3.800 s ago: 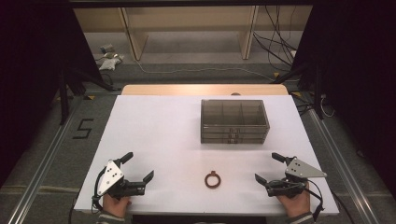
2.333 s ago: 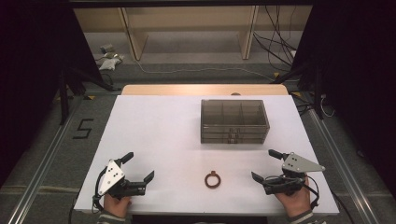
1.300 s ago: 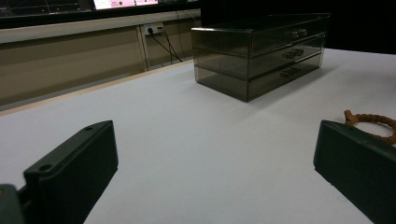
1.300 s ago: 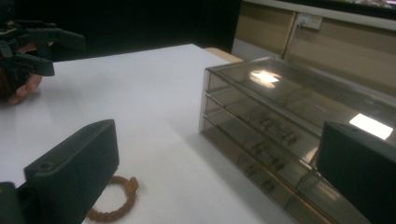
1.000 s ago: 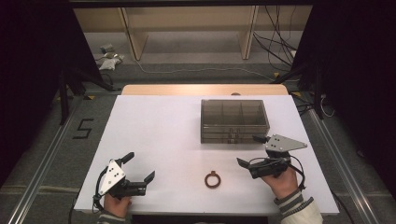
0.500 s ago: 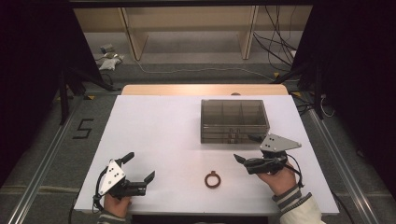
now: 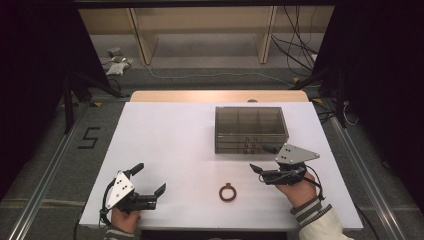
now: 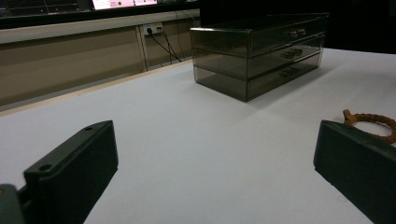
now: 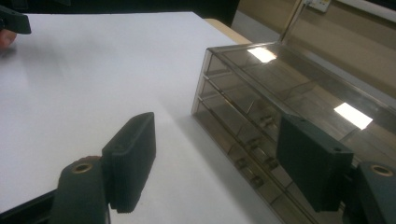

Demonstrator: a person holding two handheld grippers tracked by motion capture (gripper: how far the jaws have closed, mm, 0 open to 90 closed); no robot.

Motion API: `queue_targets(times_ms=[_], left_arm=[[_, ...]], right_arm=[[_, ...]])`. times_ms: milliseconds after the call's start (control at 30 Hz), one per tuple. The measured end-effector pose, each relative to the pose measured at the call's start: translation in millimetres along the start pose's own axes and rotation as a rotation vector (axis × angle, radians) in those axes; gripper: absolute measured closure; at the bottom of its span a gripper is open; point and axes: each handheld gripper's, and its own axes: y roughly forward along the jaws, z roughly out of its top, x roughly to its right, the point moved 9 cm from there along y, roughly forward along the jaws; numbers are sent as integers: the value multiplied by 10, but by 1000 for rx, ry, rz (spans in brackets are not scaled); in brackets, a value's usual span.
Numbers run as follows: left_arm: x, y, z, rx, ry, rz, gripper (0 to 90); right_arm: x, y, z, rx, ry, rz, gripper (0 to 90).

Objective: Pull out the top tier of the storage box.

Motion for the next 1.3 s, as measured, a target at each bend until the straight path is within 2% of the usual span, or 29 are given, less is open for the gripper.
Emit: queue_targets(times_ms=[167,233,300,333,467,567,767,833,1033,1167,1200,1233,1300], left_arm=[[1,1,0,0,0,-1,0],[2,2,0,0,0,-1,0],[3,2,0,0,0,-1,0],[3,2,0,0,0,-2,0],[5,3,1,1,-1,-3,0],[4,2,0,0,0,-3,0],[5,2,0,0,0,-6,0],[7,4,0,0,-2,-6,0],[7,4,0,-1,-2,-6,0],[6,4,0,-1,-2,-5,0],[6,4,0,-1,-2,-5,0],[6,4,0,-1,-2,-5,0],[6,4,0,-1,-2,-6,0]], right_arm=[[4,-8,28,1,-42,-12,354],[10,-17,45,-12,-89,-38,364],[13,-17,50,-17,-107,-47,364],[25,-17,64,-24,-145,-68,360],[32,-10,79,-43,-191,-95,367],[39,0,82,-54,-190,-97,363],[68,-7,99,-65,-225,-116,357],[78,-1,87,-70,-221,-99,359],[93,-5,74,-79,-249,-107,362],[92,-23,88,-65,-281,-136,375],[78,-18,90,-57,-310,-143,391],[78,-18,90,-57,-310,-143,391],[59,-10,94,-41,-344,-147,393]])
